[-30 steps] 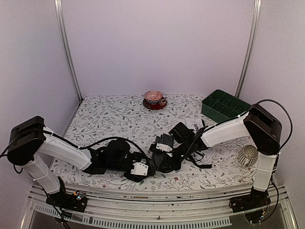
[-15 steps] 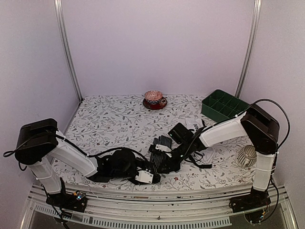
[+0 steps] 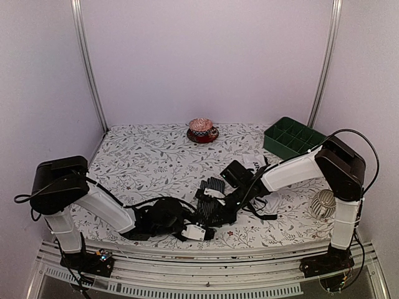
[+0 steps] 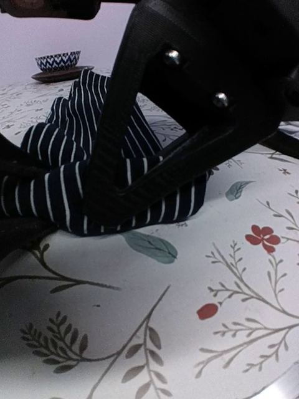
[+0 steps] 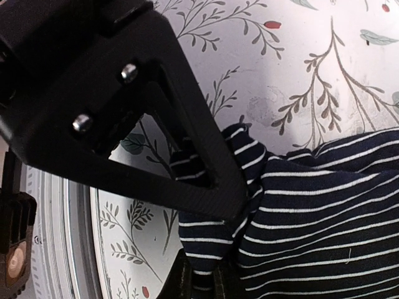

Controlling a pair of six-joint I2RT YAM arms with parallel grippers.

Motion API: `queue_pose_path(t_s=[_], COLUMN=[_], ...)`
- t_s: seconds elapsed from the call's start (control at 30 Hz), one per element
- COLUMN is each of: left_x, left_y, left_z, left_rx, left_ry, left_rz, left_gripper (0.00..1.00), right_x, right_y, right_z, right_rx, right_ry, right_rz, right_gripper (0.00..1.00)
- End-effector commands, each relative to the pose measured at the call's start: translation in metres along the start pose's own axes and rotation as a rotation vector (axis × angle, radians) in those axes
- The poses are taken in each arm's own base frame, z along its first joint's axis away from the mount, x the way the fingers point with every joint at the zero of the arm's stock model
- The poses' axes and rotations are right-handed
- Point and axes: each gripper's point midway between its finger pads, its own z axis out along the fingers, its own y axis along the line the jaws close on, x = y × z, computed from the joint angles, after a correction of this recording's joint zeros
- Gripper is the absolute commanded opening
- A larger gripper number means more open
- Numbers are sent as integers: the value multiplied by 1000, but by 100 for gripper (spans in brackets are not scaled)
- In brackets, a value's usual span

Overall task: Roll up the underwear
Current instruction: Roll the underwear at the center of the board.

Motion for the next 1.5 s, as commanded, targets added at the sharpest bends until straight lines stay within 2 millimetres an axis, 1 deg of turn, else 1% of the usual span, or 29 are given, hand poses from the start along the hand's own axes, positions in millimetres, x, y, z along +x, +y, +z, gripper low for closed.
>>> queue_pose_path(t_s=[0.0, 0.07, 0.1, 0.2, 0.27, 0.3, 0.33, 0.47, 0.57, 0.63, 0.67, 0.73, 0.8, 0.87, 1.0, 1.1, 1.17, 1.2, 1.27, 1.37, 1.4, 1.47], left_x=[17, 18, 19, 19, 18, 18, 18, 13, 14, 16, 16, 17, 16, 14, 10, 7, 8, 10, 9, 8, 8, 8], left_y=[-27, -31, -33, -40, -46, -49, -51, -55, -56, -58, -58, -58, -57, -54, -48, -46, -49, -54, -55, -53, -53, -53], left_z=[5, 6, 6, 6, 5, 4, 4, 1, 1, 0, 0, 0, 0, -1, -3, -5, -6, -5, -5, -7, -7, -5], left_rx=[86, 107, 121, 184, 240, 274, 305, 432, 494, 539, 560, 598, 638, 672, 733, 786, 830, 858, 904, 974, 992, 1017], left_ry=[84, 93, 97, 106, 111, 113, 111, 95, 102, 109, 111, 112, 106, 97, 70, 52, 54, 60, 52, 36, 33, 35], left_rz=[37, 38, 35, 16, -4, -17, -36, -127, -170, -202, -218, -255, -293, -330, -398, -447, -476, -494, -525, -590, -607, -632], left_gripper=[14, 3, 0, 0, 0, 0, 0, 0, 0, 0, 0, 0, 0, 0, 0, 0, 0, 0, 0, 0, 0, 0], right_x=[37, 37, 37, 31, 26, 22, 21, 2, -14, -23, -30, -37, -45, -51, -58, -61, -61, -62, -62, -60, -57, -53], right_y=[-6, -7, -7, -6, -6, -6, -6, -3, 0, 3, 6, 7, 8, 13, 34, 47, 57, 65, 82, 115, 122, 126], right_z=[9, 9, 8, 3, -3, -8, -13, -41, -65, -81, -93, -111, -129, -144, -164, -178, -183, -183, -179, -161, -154, -142], right_rx=[1, 6, 8, 24, 51, 69, 90, 190, 274, 327, 361, 439, 523, 599, 720, 794, 802, 798, 784, 728, 704, 671], right_ry=[112, 113, 111, 97, 76, 63, 52, -37, -120, -179, -217, -274, -333, -385, -480, -539, -574, -590, -610, -605, -591, -557], right_rz=[91, 89, 87, 69, 48, 36, 27, -37, -90, -124, -144, -164, -189, -222, -319, -379, -417, -451, -522, -668, -715, -751], right_gripper=[7, 8, 8, 11, 17, 26, 31, 51, 61, 65, 67, 70, 72, 72, 76, 78, 78, 78, 78, 77, 77, 76])
